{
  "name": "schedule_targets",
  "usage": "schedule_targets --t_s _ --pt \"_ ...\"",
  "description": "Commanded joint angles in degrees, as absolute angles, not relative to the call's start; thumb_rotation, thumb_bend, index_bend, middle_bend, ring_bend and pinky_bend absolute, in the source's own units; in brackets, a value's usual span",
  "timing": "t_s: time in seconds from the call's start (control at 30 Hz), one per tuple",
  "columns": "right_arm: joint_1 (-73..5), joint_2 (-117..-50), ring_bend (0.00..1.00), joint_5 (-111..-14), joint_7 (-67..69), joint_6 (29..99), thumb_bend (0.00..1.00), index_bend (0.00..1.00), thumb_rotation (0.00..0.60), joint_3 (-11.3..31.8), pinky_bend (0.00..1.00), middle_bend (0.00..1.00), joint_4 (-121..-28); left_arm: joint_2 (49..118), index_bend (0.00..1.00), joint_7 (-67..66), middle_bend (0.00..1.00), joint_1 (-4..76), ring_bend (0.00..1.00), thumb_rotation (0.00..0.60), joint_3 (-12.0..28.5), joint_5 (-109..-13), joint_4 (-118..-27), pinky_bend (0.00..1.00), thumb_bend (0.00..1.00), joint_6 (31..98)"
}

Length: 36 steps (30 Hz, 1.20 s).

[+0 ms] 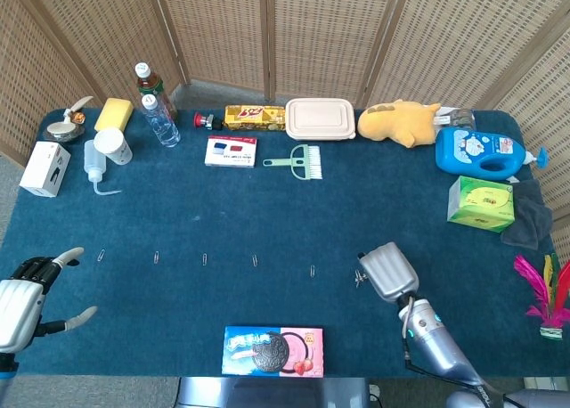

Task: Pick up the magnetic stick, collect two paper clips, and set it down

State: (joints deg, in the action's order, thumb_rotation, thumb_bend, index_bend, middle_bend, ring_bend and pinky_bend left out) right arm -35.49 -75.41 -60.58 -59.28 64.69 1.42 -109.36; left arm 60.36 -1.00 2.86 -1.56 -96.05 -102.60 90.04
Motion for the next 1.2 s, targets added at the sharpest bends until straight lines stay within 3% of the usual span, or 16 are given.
schedule_targets --t_s 0.03,1.2 --pt "-36.33 -76.53 0.95 -59.55 -60.38 64.71 0.47 0.67 0.6 1.77 1.0 0.89 -109.15 60.46 0.17 -0.69 0.33 2.87 0.29 0.438 -1.55 -95.94 -102.25 0.24 0.2 89.95" --pt "-39.54 -76.01 0.95 -53.27 -62.2 66.63 0.47 0.66 0.6 0.49 1.0 0.89 -108.48 61.15 0.15 -0.67 0.33 3.35 0.29 0.438 -1.34 -96.27 -101.84 0.24 0.2 89.45"
